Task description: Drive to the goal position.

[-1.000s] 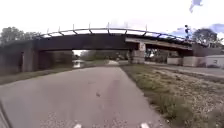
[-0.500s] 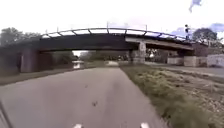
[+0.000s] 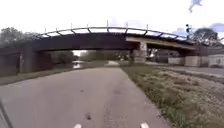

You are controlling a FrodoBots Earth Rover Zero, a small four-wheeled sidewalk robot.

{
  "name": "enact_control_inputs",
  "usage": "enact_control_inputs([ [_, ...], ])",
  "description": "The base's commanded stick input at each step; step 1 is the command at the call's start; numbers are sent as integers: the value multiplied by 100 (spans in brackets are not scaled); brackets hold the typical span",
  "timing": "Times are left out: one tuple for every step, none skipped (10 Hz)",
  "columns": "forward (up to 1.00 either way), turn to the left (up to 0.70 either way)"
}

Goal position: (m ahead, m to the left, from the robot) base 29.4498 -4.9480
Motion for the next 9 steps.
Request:
enact_control_inputs([
  [70,0],
  [70,0],
  [70,0],
  [70,0],
  [70,0],
  [70,0],
  [70,0],
  [70,0],
  [70,0],
])
